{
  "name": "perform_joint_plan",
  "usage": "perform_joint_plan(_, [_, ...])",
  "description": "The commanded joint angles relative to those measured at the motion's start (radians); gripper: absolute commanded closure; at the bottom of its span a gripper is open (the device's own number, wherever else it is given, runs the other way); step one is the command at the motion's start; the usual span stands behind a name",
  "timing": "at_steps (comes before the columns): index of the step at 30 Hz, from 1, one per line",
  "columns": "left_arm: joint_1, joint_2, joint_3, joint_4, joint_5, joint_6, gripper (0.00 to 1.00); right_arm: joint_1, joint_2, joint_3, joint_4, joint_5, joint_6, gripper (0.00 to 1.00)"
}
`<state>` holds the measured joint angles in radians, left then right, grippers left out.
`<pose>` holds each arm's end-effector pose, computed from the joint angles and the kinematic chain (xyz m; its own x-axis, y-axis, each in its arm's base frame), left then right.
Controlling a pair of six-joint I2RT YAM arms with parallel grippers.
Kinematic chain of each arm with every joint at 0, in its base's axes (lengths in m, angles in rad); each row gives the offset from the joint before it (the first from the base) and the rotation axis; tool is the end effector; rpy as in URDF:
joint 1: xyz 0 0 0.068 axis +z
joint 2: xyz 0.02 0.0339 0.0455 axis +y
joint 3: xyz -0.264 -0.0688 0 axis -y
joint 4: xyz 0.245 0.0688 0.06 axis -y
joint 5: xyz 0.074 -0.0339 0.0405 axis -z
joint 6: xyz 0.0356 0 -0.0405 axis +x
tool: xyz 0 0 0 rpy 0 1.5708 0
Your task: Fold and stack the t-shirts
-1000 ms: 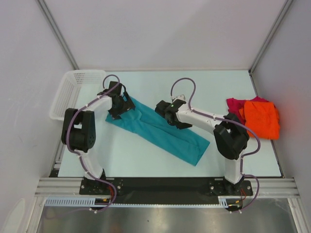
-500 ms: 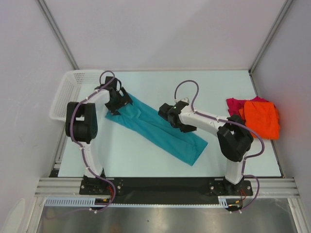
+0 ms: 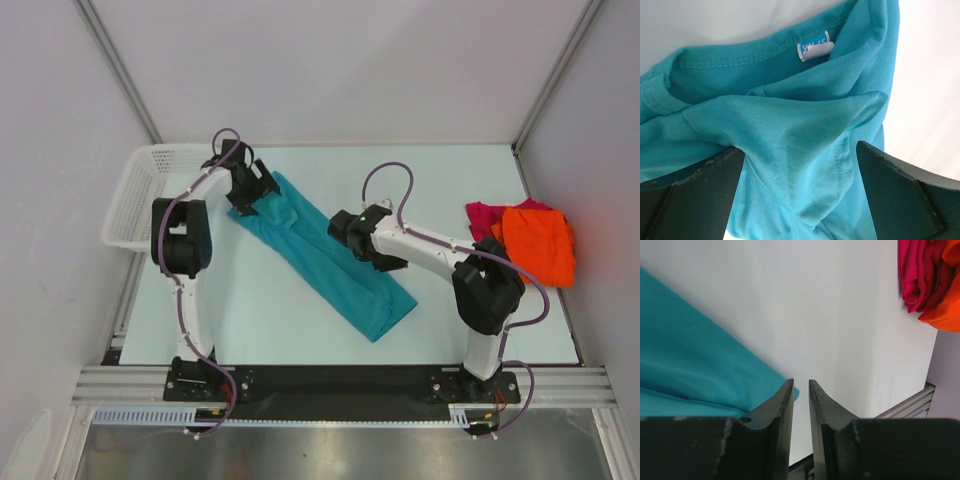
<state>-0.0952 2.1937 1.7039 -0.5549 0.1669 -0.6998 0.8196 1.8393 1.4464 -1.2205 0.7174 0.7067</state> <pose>0.4705 -0.0509 0.1713 -0.7724 -0.5642 -0.2916 -0.4192 0.7978 -0.4333 0.2458 0.2289 0.2289 -0.8886 -0.2347 -0.3941 0.0094 0.8497 -0.5272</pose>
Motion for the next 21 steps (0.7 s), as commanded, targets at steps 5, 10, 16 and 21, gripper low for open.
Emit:
perform_joint_plan(5, [-0.06,0.179,0.304,-0.042,0.083,0.005,0.0,-0.017,-0.04,0.032,-0.022,0.02,0.014,0.76])
perform_joint_plan(10, [-0.093,0.274,0.48,-0.095,0.144,0.032,0.0,-0.02,-0.054,0.014,-0.017,0.02,0.019,0.76])
perform_joint_plan(16, [-0.149,0.143,0.354,-0.07,0.076,0.108,0.01,-0.036,-0.061,-0.05,0.042,-0.002,0.01,0.76])
perform_joint_plan(21, [-0.166,-0.041,0.131,0.065,0.016,0.095,0.01,-0.028,-0.063,-0.081,0.065,-0.01,0.019,0.76])
